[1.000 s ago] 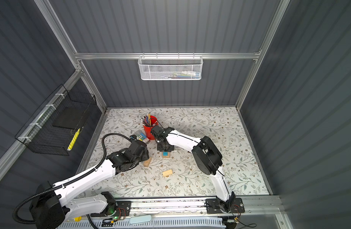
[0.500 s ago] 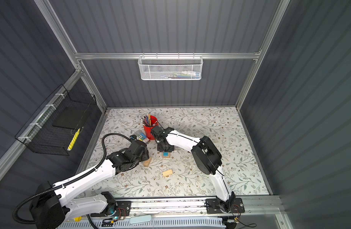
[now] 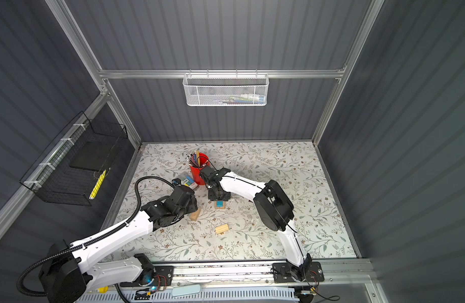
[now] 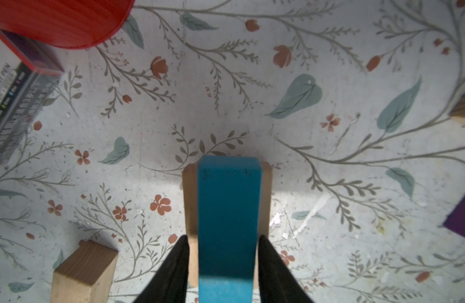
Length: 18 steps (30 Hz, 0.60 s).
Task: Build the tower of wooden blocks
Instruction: 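Lower the teal block against the upright wooden blocks and open the right gripper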
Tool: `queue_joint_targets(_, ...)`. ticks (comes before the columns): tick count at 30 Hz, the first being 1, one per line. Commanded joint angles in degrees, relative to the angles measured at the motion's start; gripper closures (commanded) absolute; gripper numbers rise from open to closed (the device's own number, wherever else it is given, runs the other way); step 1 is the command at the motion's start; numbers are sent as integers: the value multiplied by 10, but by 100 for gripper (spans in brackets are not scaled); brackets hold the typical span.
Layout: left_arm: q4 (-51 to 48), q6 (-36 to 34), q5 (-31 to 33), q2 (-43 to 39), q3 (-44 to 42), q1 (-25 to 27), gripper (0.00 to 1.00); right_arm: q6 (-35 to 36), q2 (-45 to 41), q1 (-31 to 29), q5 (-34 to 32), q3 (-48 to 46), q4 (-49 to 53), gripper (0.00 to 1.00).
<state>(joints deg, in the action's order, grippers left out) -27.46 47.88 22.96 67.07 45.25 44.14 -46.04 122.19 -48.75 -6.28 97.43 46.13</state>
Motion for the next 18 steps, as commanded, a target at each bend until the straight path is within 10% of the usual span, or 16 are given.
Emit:
queue_joint_targets(1,-16,4,6,2,-1,-4,42,5,-3,-1,-14,11,12,58)
queue_joint_targets(18,-16,3,4,5,1,-4,41,18,0,0,-20,13,17,66)
